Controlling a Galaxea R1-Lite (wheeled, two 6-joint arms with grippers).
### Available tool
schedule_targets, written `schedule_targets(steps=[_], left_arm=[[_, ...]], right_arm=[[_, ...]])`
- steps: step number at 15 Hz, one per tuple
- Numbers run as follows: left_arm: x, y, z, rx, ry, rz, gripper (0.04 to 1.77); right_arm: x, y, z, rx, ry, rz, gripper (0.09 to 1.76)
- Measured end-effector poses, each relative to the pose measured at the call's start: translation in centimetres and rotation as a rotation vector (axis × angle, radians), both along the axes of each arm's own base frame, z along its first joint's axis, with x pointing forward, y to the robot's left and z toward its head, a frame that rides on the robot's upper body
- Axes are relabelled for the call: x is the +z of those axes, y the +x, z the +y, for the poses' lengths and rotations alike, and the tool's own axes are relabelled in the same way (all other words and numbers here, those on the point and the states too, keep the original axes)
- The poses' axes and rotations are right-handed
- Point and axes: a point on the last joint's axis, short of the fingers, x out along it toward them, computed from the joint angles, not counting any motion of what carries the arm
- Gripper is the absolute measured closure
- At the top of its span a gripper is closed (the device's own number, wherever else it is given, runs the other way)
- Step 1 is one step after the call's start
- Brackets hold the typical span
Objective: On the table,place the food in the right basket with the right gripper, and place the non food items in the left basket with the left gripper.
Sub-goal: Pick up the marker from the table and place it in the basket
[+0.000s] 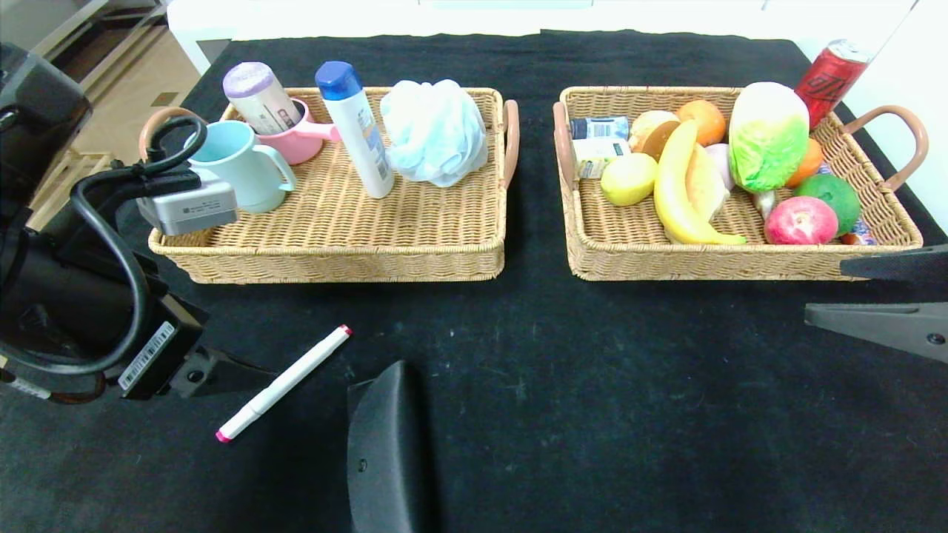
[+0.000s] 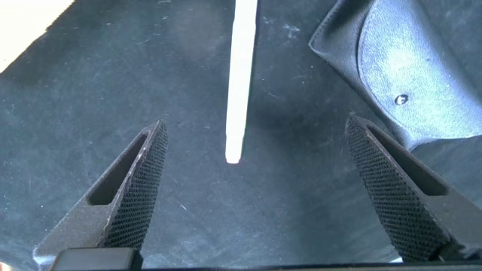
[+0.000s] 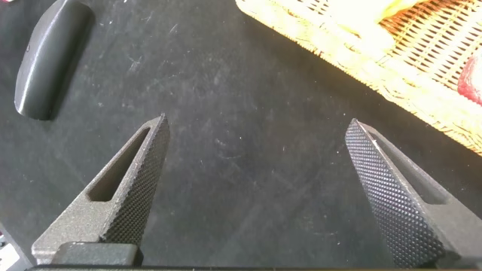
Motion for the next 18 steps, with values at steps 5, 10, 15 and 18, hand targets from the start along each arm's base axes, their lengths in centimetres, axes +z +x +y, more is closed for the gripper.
schedule_targets(steps=[5,10,15,18], left_arm=[[-1.7,0.2,-1.3,-0.068,0.07,0.008,0.1],[-3.7,1.2,-1.6,-0.069,0.151,-0.024,0.1],[-4.7,3.1,-1.5,-0.031,0.165,-0.005,0.09],[-5.4,4.1,-1.4,-0.018,0.165,0.015,0.09]], right_arm=[[-0.1,0.0,0.0,0.002,0.0,0.003,0.14],[-0.1,0.0,0.0,0.004,-0.001,0.006,0.14],[-0.2,0.1,0.0,0.002,-0.001,0.007,0.14],[-0.2,0.1,0.0,0.002,-0.001,0.007,0.14]])
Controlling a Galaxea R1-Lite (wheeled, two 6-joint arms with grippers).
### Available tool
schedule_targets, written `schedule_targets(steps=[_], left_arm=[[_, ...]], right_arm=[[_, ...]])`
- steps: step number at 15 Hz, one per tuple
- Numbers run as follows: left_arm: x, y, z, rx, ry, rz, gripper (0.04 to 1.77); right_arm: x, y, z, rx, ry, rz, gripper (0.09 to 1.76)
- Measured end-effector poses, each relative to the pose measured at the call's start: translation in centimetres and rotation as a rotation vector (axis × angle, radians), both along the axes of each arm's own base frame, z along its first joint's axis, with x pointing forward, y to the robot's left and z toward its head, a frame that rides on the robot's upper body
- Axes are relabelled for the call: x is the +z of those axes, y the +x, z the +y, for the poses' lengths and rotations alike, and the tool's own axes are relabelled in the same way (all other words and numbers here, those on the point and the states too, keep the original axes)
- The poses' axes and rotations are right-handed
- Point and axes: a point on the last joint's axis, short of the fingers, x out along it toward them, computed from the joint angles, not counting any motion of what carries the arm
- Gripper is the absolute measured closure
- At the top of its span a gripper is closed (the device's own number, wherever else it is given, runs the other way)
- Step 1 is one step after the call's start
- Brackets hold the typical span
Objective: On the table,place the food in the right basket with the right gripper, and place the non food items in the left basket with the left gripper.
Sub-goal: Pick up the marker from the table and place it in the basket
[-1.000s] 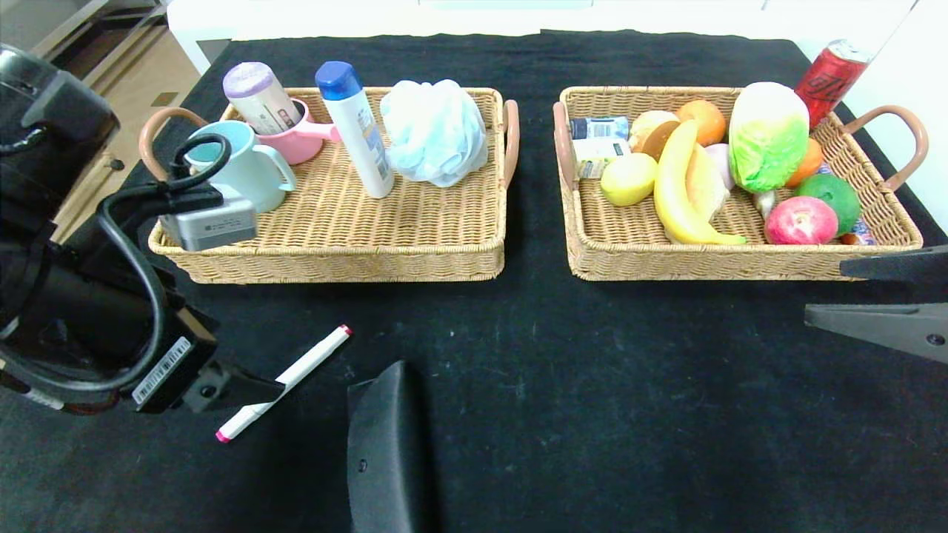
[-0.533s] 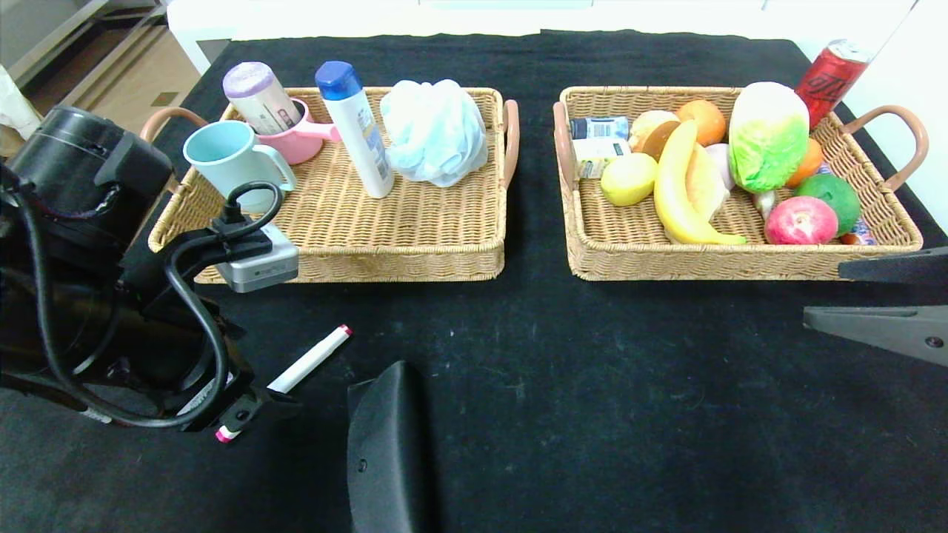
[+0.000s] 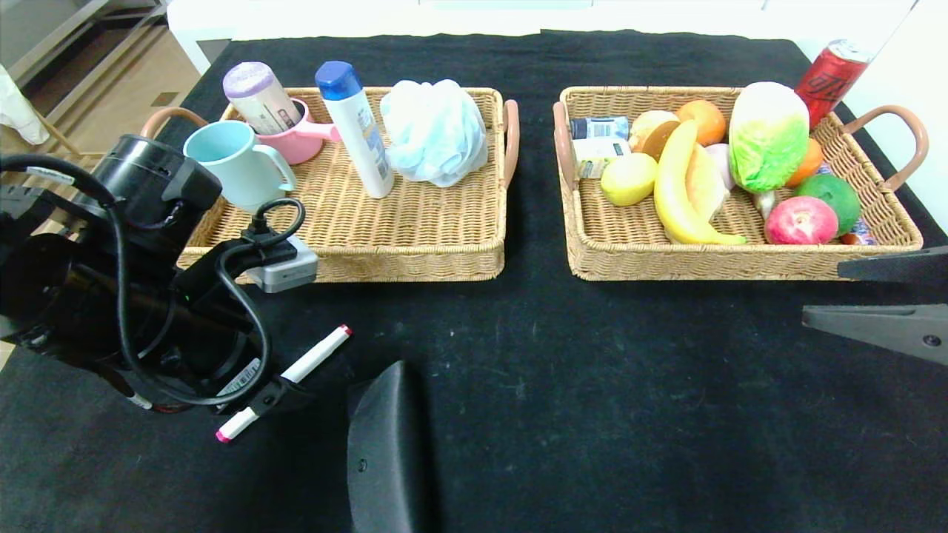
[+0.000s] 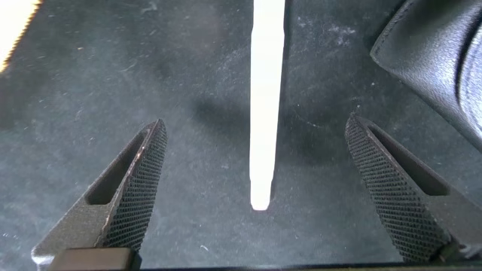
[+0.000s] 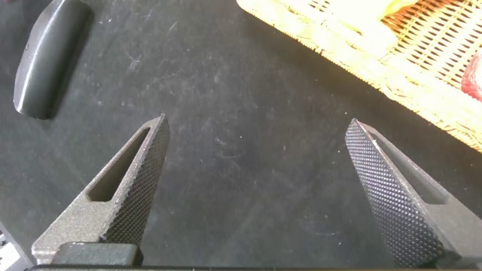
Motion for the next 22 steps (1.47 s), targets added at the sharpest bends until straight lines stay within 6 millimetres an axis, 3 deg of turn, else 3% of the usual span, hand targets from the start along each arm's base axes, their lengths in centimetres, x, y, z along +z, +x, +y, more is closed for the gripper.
schedule_targets(steps=[9,18,22], left_arm=[[-1.2,1.5,-0.3,0.011,0.01,0.045,0.09],[-1.5,1.7,-0.4,0.013,0.019,0.057,0.09],[-1.7,1.6,-0.3,0.018,0.021,0.063,0.71]], right_arm=[[0.0,0.0,0.0,-0.002,0.001,-0.001,0.14],[0.0,0.1,0.0,-0.001,0.0,0.001,0.14],[0.0,0.1,0.0,0.0,0.0,0.003,0.14]])
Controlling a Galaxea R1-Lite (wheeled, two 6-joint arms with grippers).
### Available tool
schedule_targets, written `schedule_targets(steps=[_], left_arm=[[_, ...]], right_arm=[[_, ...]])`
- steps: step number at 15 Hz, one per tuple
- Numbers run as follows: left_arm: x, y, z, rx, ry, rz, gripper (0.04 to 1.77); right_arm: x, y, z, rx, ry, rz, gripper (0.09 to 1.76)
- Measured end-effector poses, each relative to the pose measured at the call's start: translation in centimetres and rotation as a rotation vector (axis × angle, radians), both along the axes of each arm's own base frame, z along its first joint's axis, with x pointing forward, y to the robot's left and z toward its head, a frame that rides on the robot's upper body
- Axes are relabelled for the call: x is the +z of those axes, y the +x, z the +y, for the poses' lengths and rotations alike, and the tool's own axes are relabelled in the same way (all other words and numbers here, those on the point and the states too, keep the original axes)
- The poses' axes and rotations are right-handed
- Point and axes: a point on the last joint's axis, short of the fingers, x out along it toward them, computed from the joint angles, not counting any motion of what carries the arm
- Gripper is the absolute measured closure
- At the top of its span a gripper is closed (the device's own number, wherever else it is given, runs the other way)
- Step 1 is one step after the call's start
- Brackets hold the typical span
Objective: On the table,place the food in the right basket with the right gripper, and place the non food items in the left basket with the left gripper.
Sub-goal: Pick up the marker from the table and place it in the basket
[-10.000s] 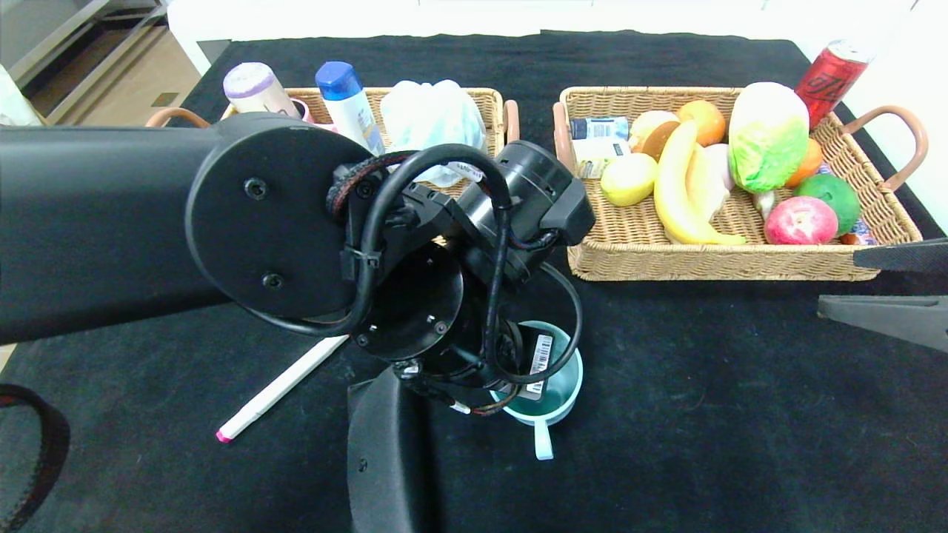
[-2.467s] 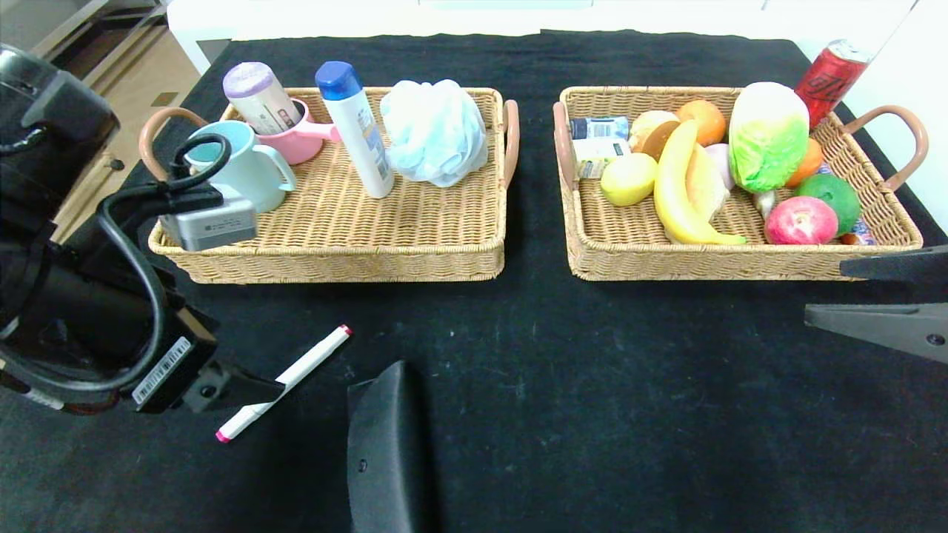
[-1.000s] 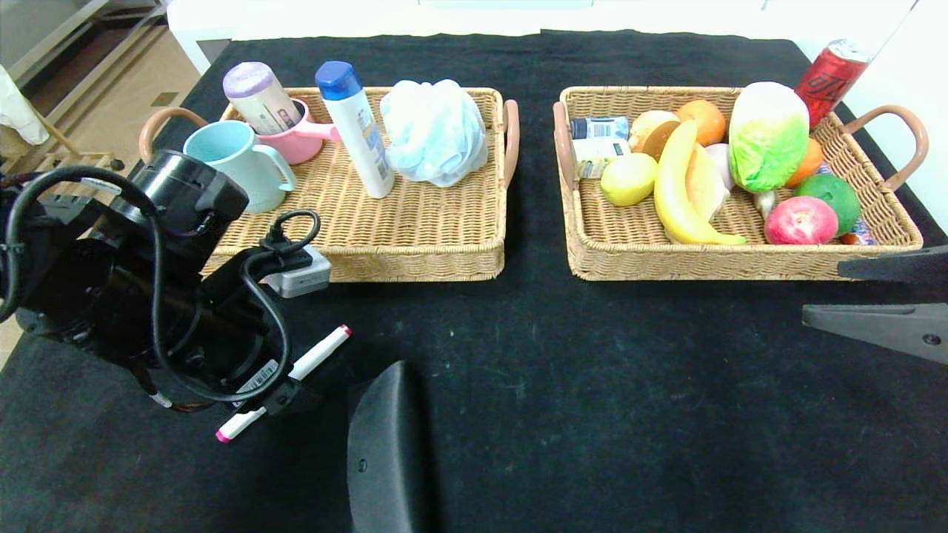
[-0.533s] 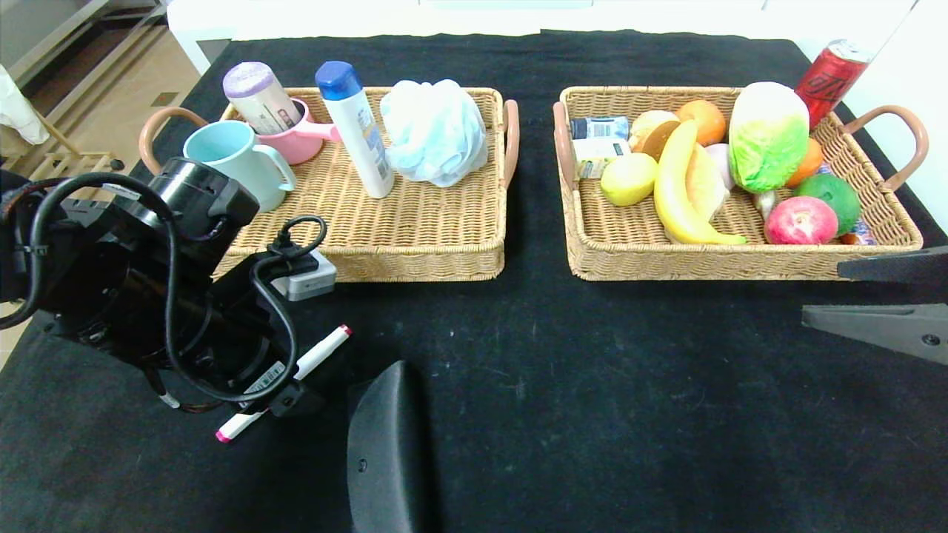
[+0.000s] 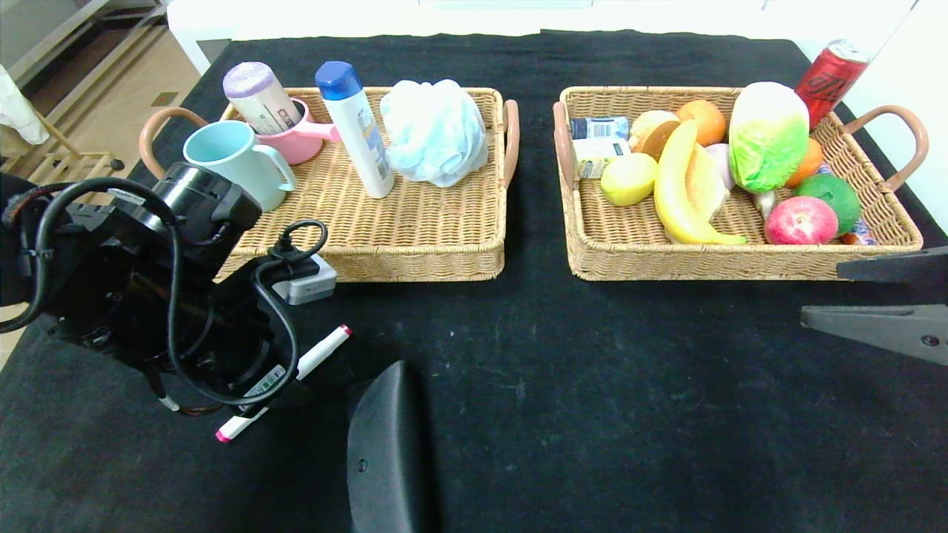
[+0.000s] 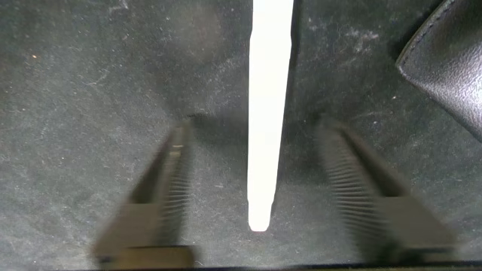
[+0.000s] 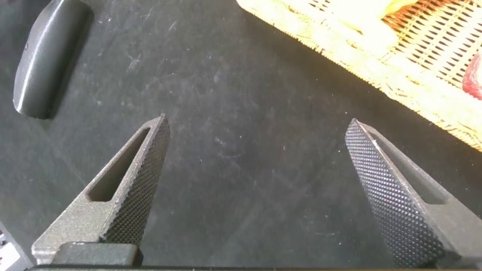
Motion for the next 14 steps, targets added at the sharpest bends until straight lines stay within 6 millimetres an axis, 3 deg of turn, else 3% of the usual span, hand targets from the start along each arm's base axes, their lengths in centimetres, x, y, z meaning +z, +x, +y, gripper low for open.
schedule_targets(steps=[3,4,5,14], left_arm=[[0.02,0.0,0.0,0.001,0.001,0.0,1.03],[0.04,0.0,0.0,0.001,0.001,-0.001,1.39],[0.07,-0.02,0.0,0.001,0.001,-0.002,1.59],[0.68,-0.75,0.01,-0.013,-0.011,-0.005,1.56]], right_arm=[[0.0,0.0,0.0,0.0,0.0,0.0,0.14],[0.0,0.0,0.0,0.0,0.0,0.0,0.14],[0.0,0.0,0.0,0.0,0.0,0.0,0.14],[0.05,0.0,0.0,0.0,0.0,-0.002,0.14]])
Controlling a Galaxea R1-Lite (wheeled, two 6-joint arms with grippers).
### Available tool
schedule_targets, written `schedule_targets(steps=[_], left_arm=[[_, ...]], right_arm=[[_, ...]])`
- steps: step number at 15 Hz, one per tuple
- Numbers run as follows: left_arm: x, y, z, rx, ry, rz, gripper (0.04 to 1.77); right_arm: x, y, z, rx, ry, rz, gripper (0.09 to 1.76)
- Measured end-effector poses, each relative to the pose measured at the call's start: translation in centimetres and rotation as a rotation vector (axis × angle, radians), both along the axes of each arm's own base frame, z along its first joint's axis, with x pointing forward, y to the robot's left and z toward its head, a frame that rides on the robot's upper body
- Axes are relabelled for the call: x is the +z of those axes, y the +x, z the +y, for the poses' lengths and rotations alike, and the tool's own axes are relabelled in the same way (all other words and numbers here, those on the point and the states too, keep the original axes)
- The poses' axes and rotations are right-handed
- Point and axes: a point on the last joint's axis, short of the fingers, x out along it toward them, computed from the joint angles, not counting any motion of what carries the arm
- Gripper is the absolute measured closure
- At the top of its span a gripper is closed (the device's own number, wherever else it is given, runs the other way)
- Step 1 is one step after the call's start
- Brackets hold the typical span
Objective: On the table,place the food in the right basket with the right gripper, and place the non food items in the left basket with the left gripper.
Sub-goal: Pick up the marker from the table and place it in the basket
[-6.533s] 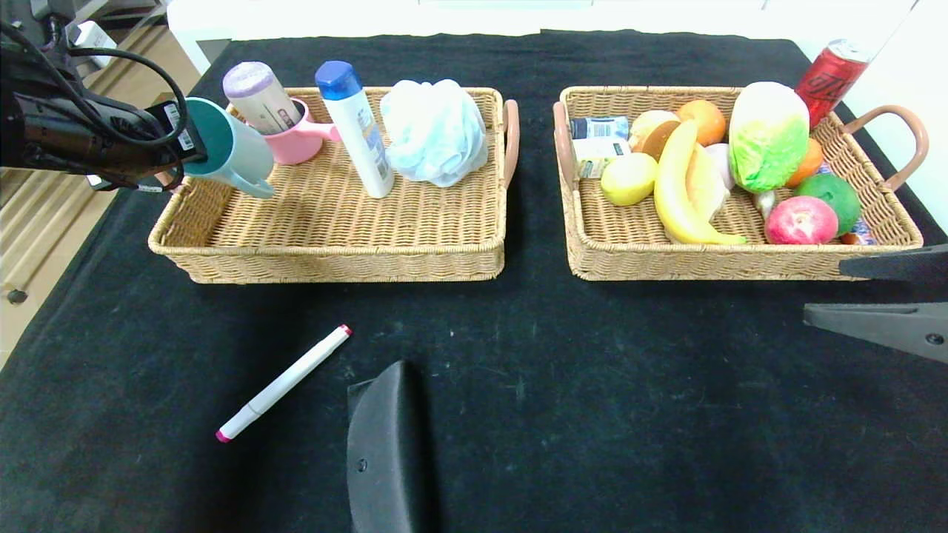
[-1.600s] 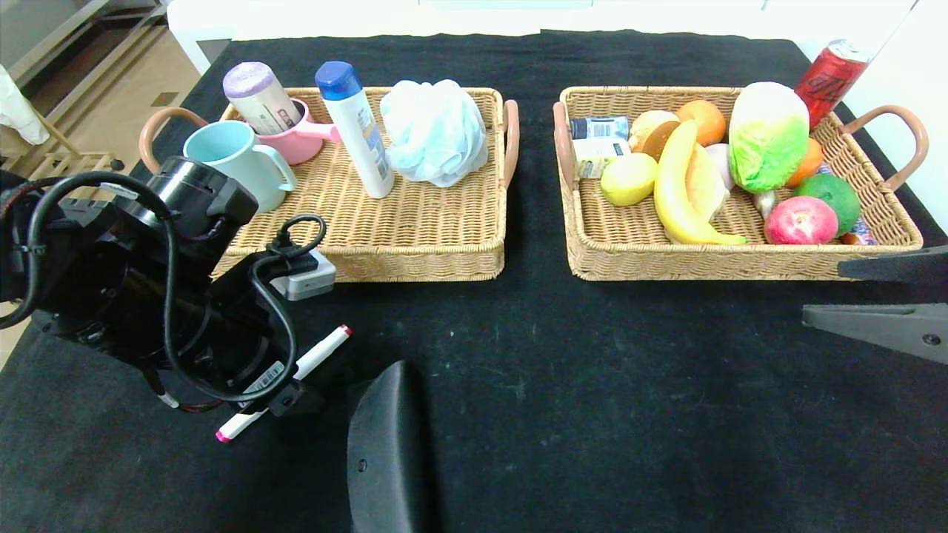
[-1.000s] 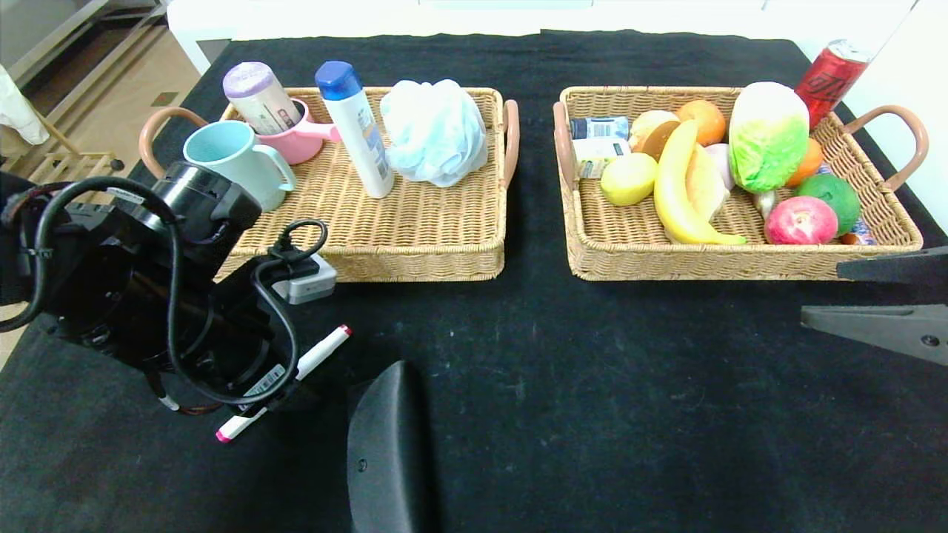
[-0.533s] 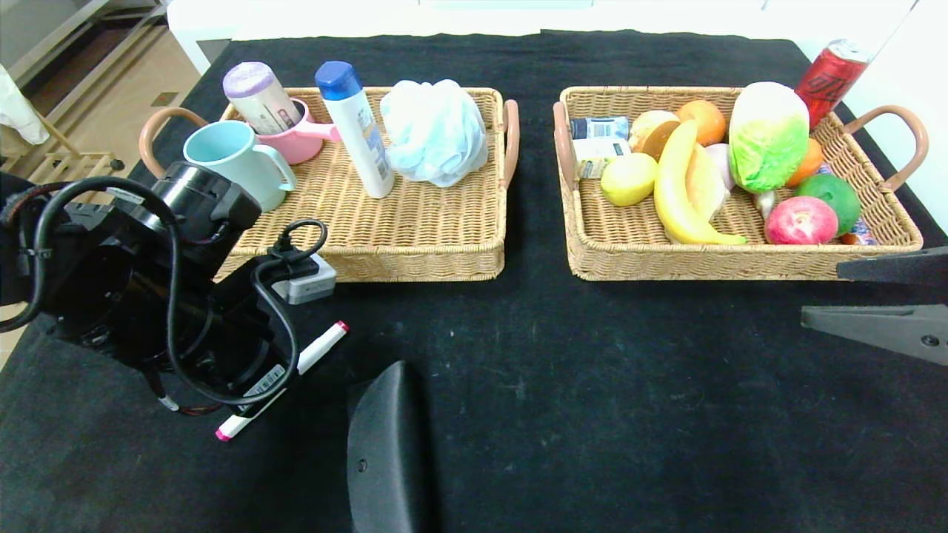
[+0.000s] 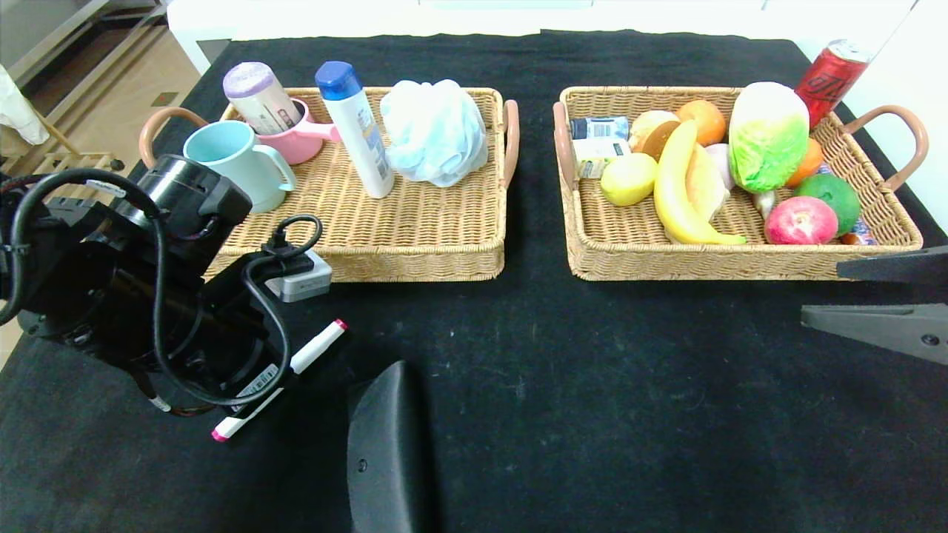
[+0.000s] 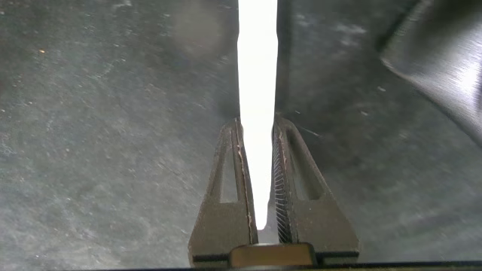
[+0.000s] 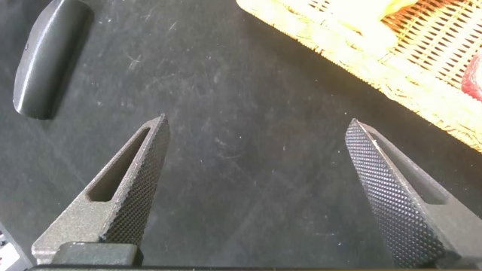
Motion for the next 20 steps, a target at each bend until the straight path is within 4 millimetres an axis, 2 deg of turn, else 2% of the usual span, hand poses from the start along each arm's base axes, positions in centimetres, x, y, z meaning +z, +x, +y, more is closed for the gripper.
schedule_targets(steps=[6,12,16,20], left_arm=[[1.4,-1.4,-1.0,0.066,-0.096,-0.018,1.56],[5.5,-2.8,-0.6,0.093,-0.168,-0.146,1.56],[8.2,-2.6,-0.7,0.127,-0.247,-0.245,1.56],[9.9,-1.2,-1.0,0.19,-0.338,-0.305,1.56]], right_arm=[[0.0,0.1,0.0,0.0,0.0,0.003,0.14],[-0.1,0.2,0.0,0.001,0.0,0.008,0.14],[-0.2,0.2,0.0,0.001,0.0,0.01,0.14],[-0.1,0.1,0.0,-0.001,0.0,0.006,0.14]])
